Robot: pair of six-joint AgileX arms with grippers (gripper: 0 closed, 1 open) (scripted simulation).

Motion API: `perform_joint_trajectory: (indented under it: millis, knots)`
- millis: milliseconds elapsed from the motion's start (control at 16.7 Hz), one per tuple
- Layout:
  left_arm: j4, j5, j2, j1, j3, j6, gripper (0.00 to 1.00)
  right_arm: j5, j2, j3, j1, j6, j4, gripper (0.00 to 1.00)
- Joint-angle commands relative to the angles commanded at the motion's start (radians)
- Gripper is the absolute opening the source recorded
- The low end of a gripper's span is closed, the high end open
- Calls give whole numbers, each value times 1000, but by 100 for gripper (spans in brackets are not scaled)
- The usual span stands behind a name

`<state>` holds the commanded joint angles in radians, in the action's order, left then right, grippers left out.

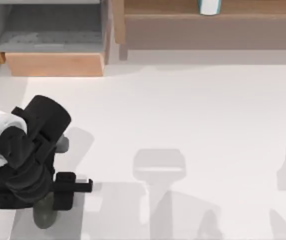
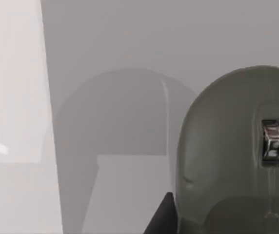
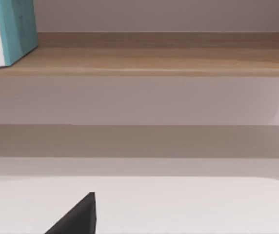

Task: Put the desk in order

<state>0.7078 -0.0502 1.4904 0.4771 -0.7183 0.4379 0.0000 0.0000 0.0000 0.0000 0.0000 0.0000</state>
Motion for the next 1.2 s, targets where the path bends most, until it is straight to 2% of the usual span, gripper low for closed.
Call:
perform_joint_trajectory:
  millis: [720,1200]
  knots:
    - [0,0,0,0,0,0,98,0,0,0,0,0,0,100]
    - [0,0,0,0,0,0,100,0,0,0,0,0,0,100]
